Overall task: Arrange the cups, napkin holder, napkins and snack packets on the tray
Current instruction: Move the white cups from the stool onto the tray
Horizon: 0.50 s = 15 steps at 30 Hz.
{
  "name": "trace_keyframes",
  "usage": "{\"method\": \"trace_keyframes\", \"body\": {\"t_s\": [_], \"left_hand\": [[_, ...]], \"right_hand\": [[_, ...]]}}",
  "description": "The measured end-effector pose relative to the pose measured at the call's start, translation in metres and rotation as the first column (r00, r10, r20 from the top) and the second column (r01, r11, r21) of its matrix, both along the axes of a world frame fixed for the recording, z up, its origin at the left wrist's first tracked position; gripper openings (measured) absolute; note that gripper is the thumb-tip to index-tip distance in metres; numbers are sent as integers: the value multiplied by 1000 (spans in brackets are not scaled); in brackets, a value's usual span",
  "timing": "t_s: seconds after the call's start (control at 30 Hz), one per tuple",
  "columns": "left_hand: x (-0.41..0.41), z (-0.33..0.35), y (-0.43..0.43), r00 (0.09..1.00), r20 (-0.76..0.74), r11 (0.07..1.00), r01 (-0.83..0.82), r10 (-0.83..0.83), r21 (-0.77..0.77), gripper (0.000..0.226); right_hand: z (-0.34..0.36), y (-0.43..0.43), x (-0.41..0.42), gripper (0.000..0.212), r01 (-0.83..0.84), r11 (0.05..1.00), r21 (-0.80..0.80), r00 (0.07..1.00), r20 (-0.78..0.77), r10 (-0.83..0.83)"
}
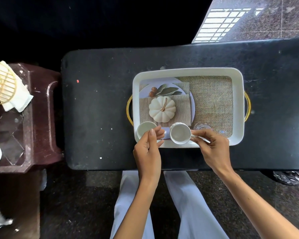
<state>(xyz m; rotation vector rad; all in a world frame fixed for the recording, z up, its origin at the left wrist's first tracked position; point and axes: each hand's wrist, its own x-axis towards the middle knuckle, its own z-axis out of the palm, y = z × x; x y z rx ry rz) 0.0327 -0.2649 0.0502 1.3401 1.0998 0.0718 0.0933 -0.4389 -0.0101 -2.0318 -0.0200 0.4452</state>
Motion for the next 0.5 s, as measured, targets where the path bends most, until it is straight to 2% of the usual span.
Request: {"method": "trace_keyframes", "body": {"t_s": [0.2,0.5], "left_hand": [[3,0,2,999,26,1000,27,-27,13,32],[-1,6,14,998,66,999,-18,20,-31,36]], "right_hand": [[-6,2,0,20,2,1000,-16,999,-45,-3],[-6,4,1,17,-33,997,-63,997,-78,28]]}}
